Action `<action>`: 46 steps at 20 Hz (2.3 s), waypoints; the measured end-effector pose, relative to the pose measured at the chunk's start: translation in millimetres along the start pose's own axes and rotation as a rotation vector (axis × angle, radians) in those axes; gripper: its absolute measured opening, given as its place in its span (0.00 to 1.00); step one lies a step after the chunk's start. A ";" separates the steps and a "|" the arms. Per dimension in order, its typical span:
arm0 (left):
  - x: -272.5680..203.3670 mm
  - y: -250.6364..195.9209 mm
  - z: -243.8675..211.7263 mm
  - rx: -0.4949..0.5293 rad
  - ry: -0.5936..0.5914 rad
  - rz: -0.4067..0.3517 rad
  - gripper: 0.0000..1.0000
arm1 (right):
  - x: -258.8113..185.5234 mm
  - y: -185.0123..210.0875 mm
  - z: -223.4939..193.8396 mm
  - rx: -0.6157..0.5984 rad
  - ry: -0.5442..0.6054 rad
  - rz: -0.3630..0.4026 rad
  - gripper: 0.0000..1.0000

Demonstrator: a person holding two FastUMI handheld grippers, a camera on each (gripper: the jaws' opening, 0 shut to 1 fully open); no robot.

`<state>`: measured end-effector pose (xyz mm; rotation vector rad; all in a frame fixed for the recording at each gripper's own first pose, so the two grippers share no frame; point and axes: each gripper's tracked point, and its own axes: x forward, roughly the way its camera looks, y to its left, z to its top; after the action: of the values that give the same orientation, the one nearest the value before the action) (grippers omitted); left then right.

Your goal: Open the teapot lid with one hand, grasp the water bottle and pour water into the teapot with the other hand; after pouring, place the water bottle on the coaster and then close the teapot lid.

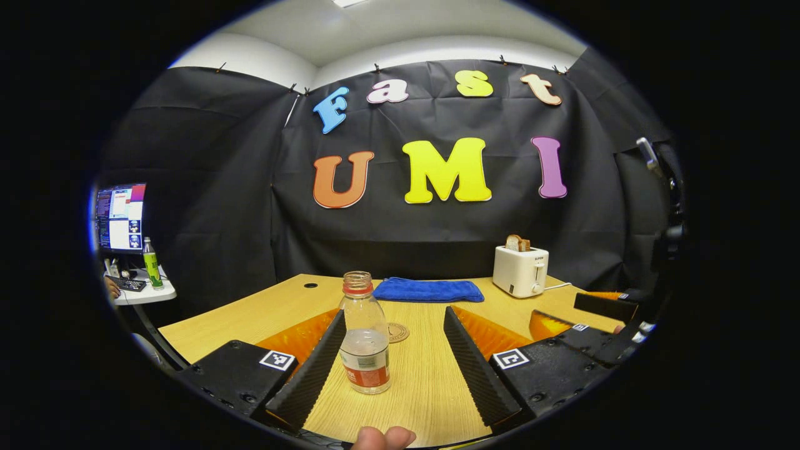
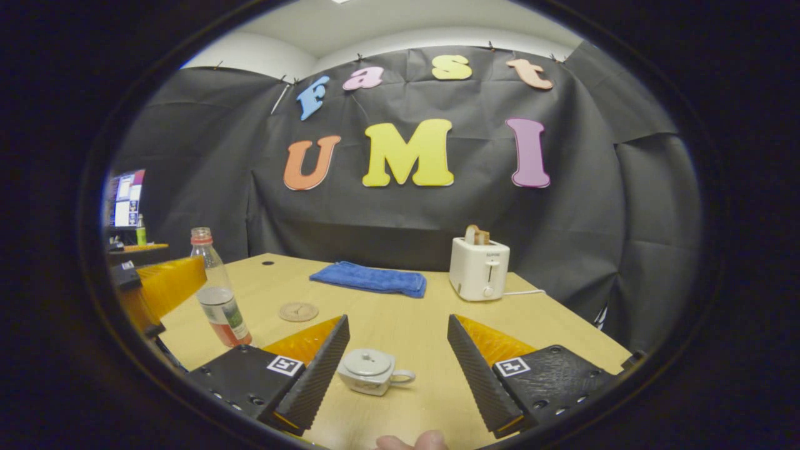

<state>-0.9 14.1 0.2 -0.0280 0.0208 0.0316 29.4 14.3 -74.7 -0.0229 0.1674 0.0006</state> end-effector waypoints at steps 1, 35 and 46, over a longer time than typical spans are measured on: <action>-0.5 -0.1 -0.8 -0.002 0.004 -0.005 0.99 | 3.8 2.9 -7.3 -0.003 0.008 0.003 0.95; -14.4 42.3 -22.9 -0.032 0.048 0.013 0.99 | 48.5 36.3 -38.7 -0.084 0.104 0.116 0.00; 6.7 39.3 -77.9 0.000 0.145 -0.018 0.99 | 30.0 25.0 -6.3 -0.051 0.012 0.116 0.00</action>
<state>3.0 51.4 -78.9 -0.0304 0.1657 0.0118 57.9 39.1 -86.4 -0.0639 0.1807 0.1208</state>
